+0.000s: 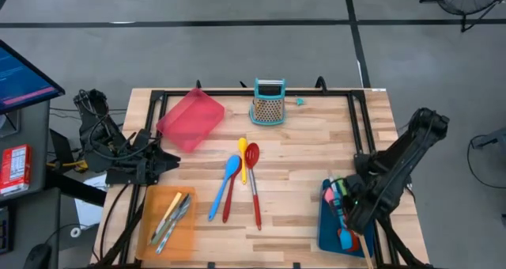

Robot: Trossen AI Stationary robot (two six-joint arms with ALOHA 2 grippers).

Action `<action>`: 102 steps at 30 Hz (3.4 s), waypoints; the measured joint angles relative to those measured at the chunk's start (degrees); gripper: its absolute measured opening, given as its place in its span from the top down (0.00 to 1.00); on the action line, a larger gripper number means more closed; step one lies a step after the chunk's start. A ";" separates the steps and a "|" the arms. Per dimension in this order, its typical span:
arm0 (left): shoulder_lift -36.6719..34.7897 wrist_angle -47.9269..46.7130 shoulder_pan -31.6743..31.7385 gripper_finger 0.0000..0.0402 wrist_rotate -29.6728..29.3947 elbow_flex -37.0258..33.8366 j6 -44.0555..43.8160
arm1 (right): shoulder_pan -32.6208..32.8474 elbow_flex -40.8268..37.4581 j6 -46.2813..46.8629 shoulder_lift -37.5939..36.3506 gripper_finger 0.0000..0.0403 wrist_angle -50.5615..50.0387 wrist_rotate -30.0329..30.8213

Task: Pick & Place Kitchen Items
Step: Put the green spatula into the blue bin, then put the blue serving spoon into the red bin

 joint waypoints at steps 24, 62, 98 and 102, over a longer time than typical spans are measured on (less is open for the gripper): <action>0.00 0.94 0.01 0.52 0.00 0.00 -0.04 | 0.98 -0.06 -2.20 8.03 0.83 4.16 -2.83; 14.49 -3.56 24.42 0.54 36.34 0.00 -0.13 | -36.80 0.01 -52.69 -6.46 0.64 36.39 -3.29; 47.57 5.76 44.38 0.64 46.59 0.01 2.56 | -46.53 0.01 -94.63 -22.69 0.83 50.82 5.35; 50.69 6.45 44.80 0.64 46.81 0.10 2.58 | -47.13 0.01 -95.15 -25.61 0.84 49.85 5.56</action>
